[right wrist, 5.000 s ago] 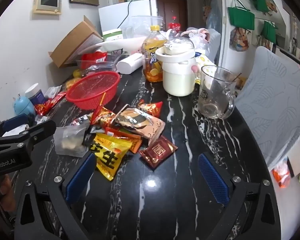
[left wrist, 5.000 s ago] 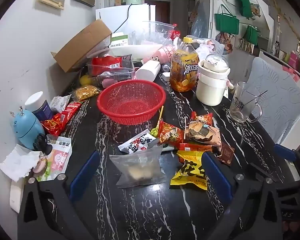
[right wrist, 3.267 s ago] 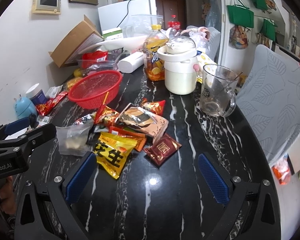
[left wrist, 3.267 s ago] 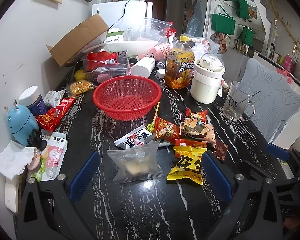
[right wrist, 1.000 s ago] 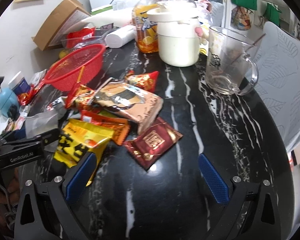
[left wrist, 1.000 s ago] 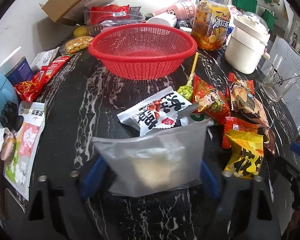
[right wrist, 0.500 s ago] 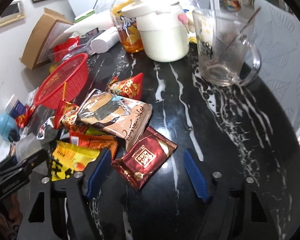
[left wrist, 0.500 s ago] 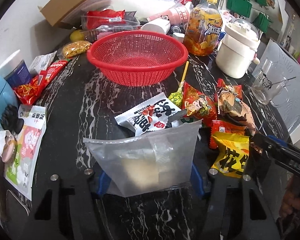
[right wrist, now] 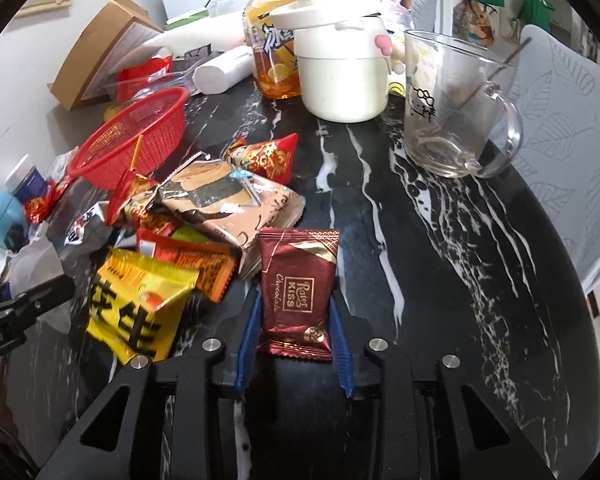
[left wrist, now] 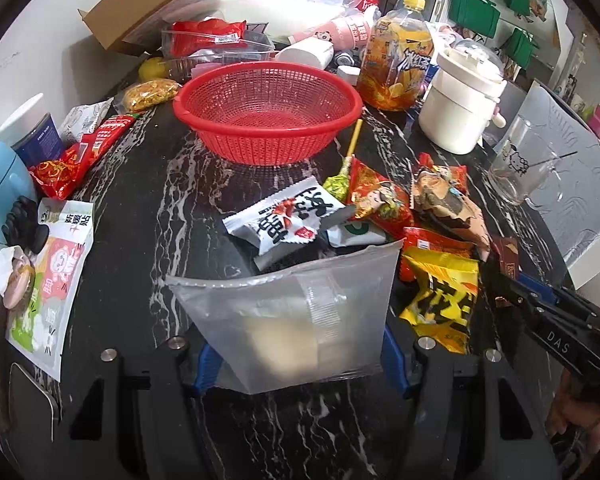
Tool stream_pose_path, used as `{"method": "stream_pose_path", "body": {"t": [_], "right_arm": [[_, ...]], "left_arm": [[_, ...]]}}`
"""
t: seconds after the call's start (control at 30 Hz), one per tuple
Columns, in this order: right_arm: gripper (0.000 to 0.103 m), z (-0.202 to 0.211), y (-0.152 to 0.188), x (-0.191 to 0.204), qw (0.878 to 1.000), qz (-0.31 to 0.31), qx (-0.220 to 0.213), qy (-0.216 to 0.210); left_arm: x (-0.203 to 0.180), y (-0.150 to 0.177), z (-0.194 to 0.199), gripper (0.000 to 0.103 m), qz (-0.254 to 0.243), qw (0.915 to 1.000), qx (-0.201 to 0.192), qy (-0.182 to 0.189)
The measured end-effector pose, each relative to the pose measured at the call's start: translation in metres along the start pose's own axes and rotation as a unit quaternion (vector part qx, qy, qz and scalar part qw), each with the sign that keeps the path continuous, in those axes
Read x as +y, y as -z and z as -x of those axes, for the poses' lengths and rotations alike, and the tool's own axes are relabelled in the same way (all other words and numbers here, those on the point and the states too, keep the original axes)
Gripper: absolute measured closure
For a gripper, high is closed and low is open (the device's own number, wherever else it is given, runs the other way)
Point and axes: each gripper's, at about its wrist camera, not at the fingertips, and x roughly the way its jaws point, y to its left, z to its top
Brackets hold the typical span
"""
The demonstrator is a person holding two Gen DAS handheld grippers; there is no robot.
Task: Organize snacks
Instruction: 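Grasp the brown chocolate packet with the right gripper while the left gripper grasps the clear zip bag, then carry the chocolate packet and clear bag into the red mesh basket with both grippers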
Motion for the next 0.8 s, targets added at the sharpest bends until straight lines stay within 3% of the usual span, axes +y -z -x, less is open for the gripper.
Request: {"method": "stream_pose_path", "body": {"t": [0.37, 0.8], "right_arm": [[0.073, 0.032, 0.016, -0.006, 0.999, -0.014, -0.016, -0.024], [0.073, 0.065, 0.029, 0.017, 0.997, 0.025, -0.029, -0.067]], "left_arm": [[-0.012, 0.011, 0.02, 0.039, -0.009, 0.9998, -0.014, 0.012], [-0.021, 0.018, 0.049, 0.039, -0.013, 0.9988, -0.042, 0.021]]}}
